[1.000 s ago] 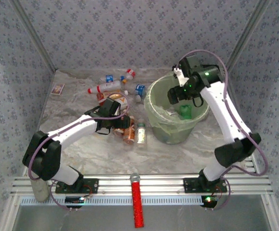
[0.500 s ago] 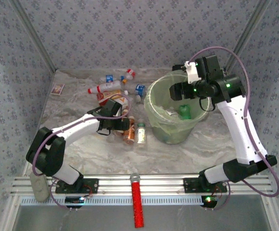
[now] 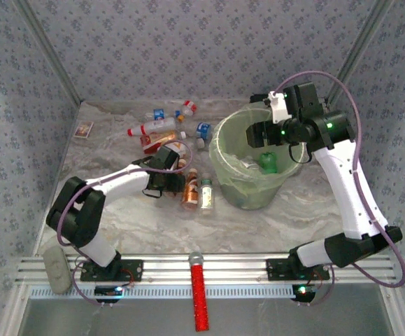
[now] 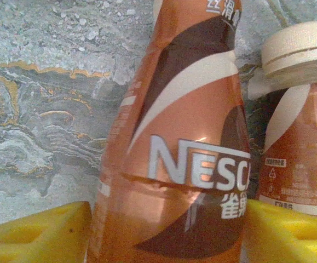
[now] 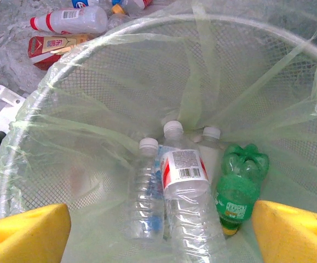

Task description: Put the plastic bottles in the bin

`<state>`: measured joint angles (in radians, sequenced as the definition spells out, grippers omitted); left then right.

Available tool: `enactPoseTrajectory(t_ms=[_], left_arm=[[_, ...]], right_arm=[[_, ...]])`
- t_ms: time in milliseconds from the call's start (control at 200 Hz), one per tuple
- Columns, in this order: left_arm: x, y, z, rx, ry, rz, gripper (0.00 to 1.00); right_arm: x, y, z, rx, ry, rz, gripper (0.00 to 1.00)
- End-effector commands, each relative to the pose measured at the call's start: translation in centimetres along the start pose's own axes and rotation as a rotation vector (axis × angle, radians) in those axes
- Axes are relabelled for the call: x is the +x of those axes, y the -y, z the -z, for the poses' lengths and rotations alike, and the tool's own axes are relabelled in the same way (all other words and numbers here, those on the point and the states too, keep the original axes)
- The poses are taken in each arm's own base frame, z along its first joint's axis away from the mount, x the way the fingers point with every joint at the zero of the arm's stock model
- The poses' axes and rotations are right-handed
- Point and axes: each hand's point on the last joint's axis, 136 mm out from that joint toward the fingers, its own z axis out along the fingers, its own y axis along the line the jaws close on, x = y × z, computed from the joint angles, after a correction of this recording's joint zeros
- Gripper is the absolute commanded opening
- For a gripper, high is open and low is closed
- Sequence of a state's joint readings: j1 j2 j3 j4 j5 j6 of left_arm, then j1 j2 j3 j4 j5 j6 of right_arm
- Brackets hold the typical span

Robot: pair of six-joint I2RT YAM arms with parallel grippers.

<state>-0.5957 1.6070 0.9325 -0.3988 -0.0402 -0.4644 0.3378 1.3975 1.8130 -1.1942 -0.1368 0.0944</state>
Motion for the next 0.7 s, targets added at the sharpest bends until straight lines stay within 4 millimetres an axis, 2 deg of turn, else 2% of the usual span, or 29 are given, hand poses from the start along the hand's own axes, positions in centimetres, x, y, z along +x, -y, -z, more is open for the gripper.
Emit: enactPoseTrajectory(t_ms=[0, 185, 335, 475, 695], left_arm=[[0.1, 0.0, -0.5, 0.003, -0.015, 0.002, 0.64], [-0.2, 0.1, 0.3, 0.005, -0.006, -0.001, 0.57], [-0.7, 0.3, 1.9, 0.016, 0.014, -0.005, 0.53], [-1.6, 0.9, 4.9, 0.065, 0.074, -0.009, 0.52], [-3.3, 3.4, 10.6, 0.24, 0.212, -0.022, 0.46]], right_arm=[[-0.4, -0.4, 0.8, -0.024, 0.035, -0.018, 0.87], [-0.6, -0.8, 1.3, -0.051, 0.058, -0.029, 0.87], [-1.1, -1.6, 2.3, -0.109, 0.097, -0.051, 0.87], [-2.3, -3.5, 3.4, -0.231, 0.165, -0.053, 0.9], [-4.5, -8.5, 3.6, -0.495, 0.205, -0.035, 0.94]])
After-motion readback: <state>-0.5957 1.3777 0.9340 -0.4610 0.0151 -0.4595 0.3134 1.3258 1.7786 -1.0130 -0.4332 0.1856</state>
